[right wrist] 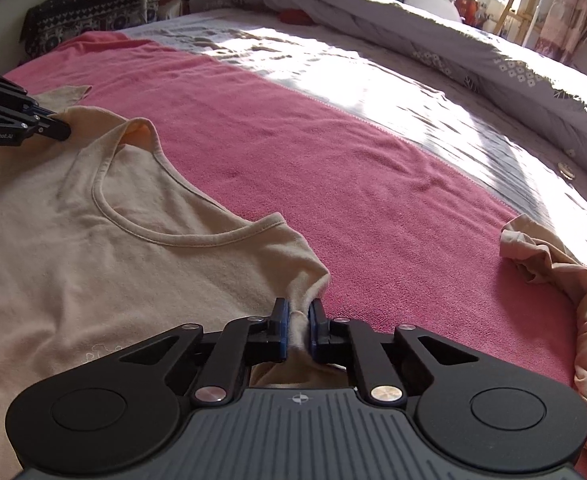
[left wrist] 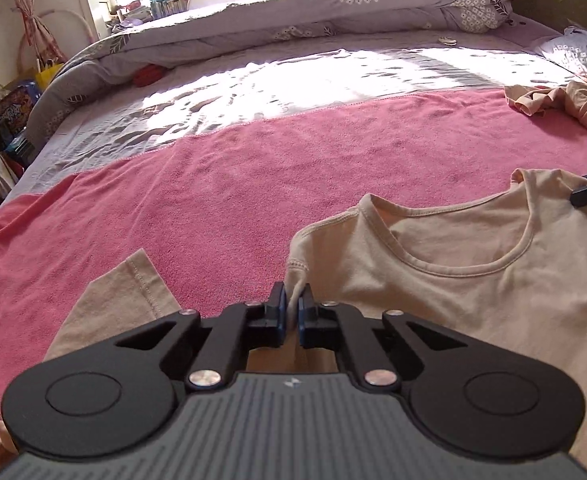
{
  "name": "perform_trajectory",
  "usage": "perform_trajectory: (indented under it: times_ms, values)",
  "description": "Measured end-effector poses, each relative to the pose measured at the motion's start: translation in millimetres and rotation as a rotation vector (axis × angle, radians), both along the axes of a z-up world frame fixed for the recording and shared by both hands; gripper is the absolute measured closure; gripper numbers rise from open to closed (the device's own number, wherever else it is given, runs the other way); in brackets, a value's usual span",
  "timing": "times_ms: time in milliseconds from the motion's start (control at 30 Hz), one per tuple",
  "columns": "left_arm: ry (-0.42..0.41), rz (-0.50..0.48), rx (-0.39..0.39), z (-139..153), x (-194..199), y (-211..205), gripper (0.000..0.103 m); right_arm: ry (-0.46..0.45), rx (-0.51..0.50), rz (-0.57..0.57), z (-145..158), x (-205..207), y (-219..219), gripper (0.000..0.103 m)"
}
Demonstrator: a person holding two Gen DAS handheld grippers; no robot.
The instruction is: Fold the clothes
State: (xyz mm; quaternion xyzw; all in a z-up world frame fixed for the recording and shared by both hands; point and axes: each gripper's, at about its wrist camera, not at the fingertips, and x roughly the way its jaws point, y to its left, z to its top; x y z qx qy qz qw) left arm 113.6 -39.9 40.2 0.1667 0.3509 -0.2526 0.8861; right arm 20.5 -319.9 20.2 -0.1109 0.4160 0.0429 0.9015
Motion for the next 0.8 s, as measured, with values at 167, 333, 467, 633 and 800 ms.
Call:
perform_trajectory:
  times_ms: [167,333,467,633,800]
  values:
    - [-0.060,0.049,-0.001,8.5,-10.8,4.0,0.100,-0.069,-0.064,0.006,12.5,-11.3,7.7,0.092]
    - [-0.066,0.094,0.013,6.1,-7.3,9.6,0.100,-0.063,-0.117,0.056,11.5,-18.8,11.4,0.090]
    - [-0.022,0.100,0.050,-8.8,1.0,9.6,0.092,-0.019,-0.100,0.051,-0.9,-10.5,4.9,0.053]
    - [-0.009,0.057,0.004,-17.8,12.2,1.8,0.041,0.007,0.001,0.013,-6.2,14.2,-8.9,0.021]
    - [0.139,-0.057,-0.048,-34.3,20.4,-15.3,0.000,0.075,0.122,-0.011,-15.8,25.0,-15.4,0.028]
